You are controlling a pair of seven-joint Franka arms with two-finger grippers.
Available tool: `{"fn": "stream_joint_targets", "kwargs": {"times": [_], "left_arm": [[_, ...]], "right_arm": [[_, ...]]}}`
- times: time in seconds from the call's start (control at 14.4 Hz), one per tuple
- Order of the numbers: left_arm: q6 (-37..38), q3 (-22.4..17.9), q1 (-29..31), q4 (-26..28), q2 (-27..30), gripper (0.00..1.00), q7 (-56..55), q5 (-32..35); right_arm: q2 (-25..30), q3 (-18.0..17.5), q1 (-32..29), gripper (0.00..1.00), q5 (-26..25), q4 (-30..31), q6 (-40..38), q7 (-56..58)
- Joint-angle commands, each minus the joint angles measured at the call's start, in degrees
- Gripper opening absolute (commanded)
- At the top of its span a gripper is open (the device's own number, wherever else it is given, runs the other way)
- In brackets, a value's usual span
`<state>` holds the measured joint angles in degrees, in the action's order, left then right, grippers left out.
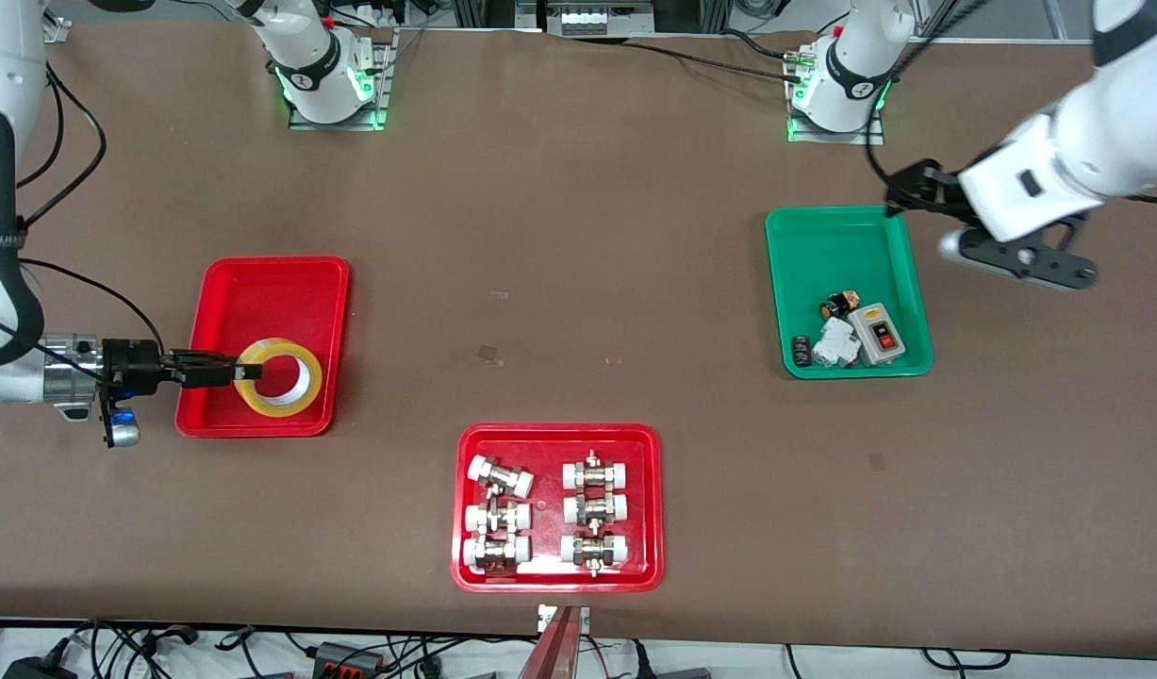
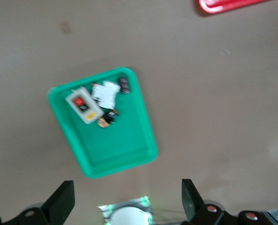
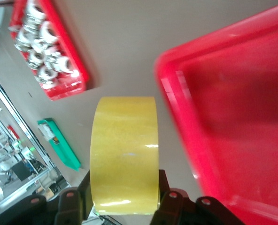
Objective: Left arm passes tape to right arm into tray
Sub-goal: 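Carry the tape with the right gripper while the left gripper withdraws, then lower the tape roll into the empty red tray with the right gripper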
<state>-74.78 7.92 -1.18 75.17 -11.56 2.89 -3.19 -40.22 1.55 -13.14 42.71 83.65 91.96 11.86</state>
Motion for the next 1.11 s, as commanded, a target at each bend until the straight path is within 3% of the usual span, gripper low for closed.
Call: {"fn": "stream_joint_targets", "kwargs": {"times": [0.0,0.21,0.35,0.63,0.77,1.04], "left_arm": [[-2.99,-4.74,-0.22,1.38,1.71,1.00,2.73,1.79],[-3.27,-5.46,0.65,3.75,4.96,1.00,5.01,1.79],[-3.43,-4.94,3.10,8.13,7.77,1.00,5.11,1.70],[-12.22,-4.59,2.50,18.33,15.23,1.00,-3.64,1.87],[-12.14,-3.36,1.53,18.44,15.69,1.00,-10.70,2.14],[-11.97,-3.27,2.32,18.26,15.60,1.00,-9.49,2.40]], "right_arm": [[-2.67,-1.46,-2.76,0.32,-0.52,-0.33,-1.34,5.97],[-3.99,-1.46,-5.31,0.33,-1.22,1.24,-2.66,9.58],[-4.26,-1.46,-6.20,0.33,-1.57,2.21,-3.19,10.99],[-4.26,-1.46,-6.64,0.33,-2.54,2.22,-7.75,11.17],[-4.26,-1.46,-6.99,0.34,-2.72,2.22,-9.17,11.26],[-5.40,-1.46,-7.34,0.41,-4.30,1.78,-8.12,13.28]]}}
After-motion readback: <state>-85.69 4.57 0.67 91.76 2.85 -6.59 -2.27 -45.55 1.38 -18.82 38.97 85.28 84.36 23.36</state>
